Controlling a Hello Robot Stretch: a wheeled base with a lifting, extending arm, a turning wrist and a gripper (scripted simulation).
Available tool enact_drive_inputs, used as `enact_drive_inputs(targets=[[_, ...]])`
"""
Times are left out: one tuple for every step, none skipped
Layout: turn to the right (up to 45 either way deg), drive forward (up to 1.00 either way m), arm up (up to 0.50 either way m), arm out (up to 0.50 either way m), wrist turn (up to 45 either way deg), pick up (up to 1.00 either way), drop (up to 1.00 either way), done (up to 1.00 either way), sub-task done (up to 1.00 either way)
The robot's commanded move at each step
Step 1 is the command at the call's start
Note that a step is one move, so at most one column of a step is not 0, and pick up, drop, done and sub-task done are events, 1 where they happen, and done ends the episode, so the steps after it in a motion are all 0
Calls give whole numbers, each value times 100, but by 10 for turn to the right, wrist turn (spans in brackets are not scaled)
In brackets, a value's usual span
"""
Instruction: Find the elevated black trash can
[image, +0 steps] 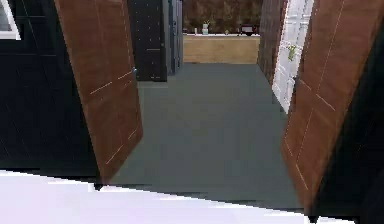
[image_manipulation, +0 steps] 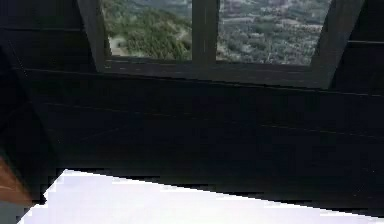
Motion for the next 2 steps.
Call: enact_drive_inputs(targets=[[0, 100, 0, 0, 0, 0, 0, 0, 0], [0, 100, 0, 0, 0, 0, 0, 0, 0]])
